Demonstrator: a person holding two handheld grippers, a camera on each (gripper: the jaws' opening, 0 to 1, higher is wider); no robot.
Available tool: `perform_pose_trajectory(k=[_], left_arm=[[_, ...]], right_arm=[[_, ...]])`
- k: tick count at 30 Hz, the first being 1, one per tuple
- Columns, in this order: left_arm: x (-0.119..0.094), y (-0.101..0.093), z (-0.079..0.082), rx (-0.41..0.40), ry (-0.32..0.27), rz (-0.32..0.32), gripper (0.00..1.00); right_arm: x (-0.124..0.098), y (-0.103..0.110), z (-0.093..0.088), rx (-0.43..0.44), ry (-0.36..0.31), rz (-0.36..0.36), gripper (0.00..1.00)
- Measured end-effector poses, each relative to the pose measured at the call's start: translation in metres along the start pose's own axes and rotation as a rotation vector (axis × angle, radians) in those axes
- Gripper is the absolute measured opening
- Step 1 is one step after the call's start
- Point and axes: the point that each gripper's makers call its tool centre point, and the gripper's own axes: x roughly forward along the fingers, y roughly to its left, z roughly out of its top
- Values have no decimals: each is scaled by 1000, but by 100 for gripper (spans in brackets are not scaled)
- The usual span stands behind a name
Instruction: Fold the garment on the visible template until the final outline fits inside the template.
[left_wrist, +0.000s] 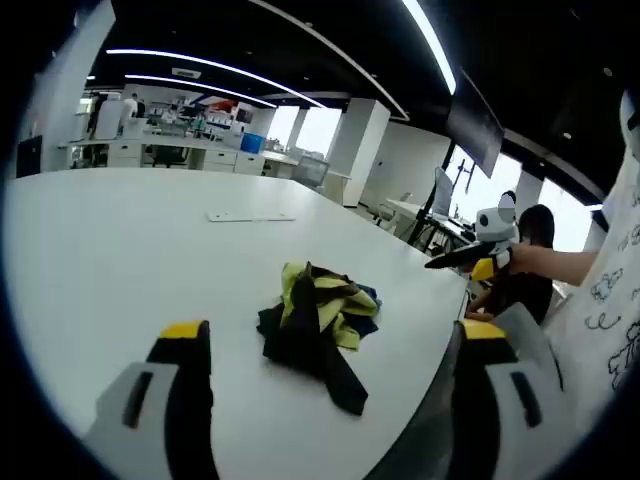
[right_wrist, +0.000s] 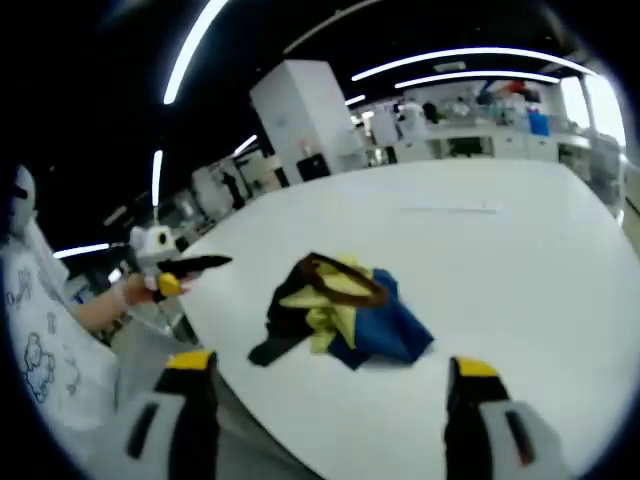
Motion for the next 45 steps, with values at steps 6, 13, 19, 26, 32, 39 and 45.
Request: perform_pose_trajectory(k=[6,13,19,26,32,39,45], left_arm=[[1,-1,1,1,0,-4,98],[0,0,2,13,11,-6,98],[0,3,2,12,13,-6,98],[3,0,0,10,16,-10,98],[3,-4,-2,8,14,-15,98],[3,-4,-4,5,19,-16,98],[4,-6,-2,9,19,-22,98]], right_arm=[[1,2,1,6,-6,2,94],[2,2,0,10,-8,4,94],[2,1,0,15,-7,2,94],[4,3,-2,19,-4,5,94],[3,4,-5,12,5,6,94],[0,-1,-3,11,3,-5,94],[0,-1,-3,11,7,-6,94]])
